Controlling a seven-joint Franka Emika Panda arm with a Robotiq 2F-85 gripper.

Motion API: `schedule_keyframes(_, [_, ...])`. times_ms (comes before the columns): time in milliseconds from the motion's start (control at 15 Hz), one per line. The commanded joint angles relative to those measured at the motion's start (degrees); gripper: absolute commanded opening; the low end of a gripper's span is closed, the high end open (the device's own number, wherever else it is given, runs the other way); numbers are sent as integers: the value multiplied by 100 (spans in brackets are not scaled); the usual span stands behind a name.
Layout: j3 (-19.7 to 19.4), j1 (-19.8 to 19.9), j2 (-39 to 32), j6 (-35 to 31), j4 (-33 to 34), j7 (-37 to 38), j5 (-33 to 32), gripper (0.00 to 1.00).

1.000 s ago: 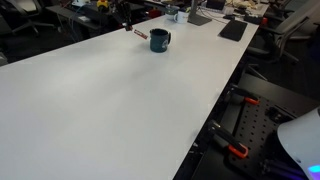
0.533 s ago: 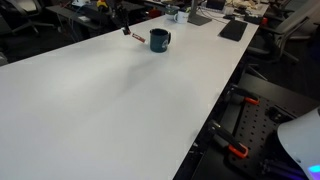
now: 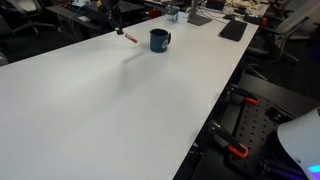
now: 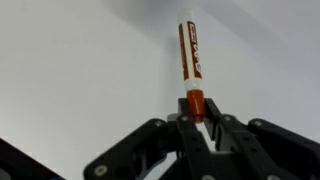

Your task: Take the marker out of the cup

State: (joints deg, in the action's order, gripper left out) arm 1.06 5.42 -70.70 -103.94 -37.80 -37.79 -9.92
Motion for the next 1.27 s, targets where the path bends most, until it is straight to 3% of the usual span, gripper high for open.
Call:
schedule_keyframes(0, [179, 152, -196, -314, 172, -457, 112, 4])
schedule_keyframes(400, [357, 314, -459, -189, 229, -815, 119, 4])
schedule_keyframes(467, [376, 327, -476, -172, 233, -815, 114, 40])
schedule_keyframes(533, [398, 341, -491, -142, 242, -807, 119, 42])
schedule_keyframes(1000, [440, 396, -517, 43, 258, -803, 107, 95])
schedule_keyframes(1067, [373, 363, -420, -204, 5, -683, 22, 78])
schedule_keyframes(1200, [375, 375, -422, -157, 5, -683, 22, 93])
